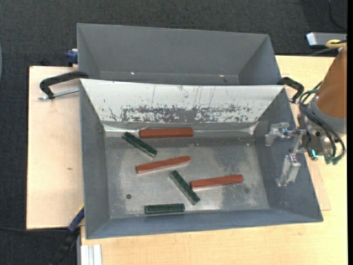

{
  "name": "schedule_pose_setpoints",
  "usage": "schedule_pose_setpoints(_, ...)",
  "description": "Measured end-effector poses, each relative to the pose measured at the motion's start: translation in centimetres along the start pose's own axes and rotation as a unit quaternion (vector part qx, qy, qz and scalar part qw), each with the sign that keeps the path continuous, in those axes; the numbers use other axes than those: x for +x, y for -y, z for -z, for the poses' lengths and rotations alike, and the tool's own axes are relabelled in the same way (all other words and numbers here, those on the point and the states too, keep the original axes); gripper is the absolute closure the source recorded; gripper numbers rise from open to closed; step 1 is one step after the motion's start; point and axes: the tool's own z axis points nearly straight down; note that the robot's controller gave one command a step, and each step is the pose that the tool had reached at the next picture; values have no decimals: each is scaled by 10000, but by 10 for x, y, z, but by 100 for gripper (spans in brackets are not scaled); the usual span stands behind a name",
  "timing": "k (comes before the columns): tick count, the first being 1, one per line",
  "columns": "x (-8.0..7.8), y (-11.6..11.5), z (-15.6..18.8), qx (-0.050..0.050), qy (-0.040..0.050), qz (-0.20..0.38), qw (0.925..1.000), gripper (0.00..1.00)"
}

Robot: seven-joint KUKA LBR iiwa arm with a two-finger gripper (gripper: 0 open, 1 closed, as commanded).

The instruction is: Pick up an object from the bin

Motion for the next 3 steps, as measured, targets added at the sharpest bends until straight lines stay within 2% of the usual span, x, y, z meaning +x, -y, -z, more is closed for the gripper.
schedule_pose_setpoints(1,-2,-1,4,8,38,11,10000,0)
schedule_pose_setpoints(2,-2,-2,-40,15,62,362,9993,0)
schedule_pose_setpoints(3,-27,-29,-103,9,56,125,9999,0)
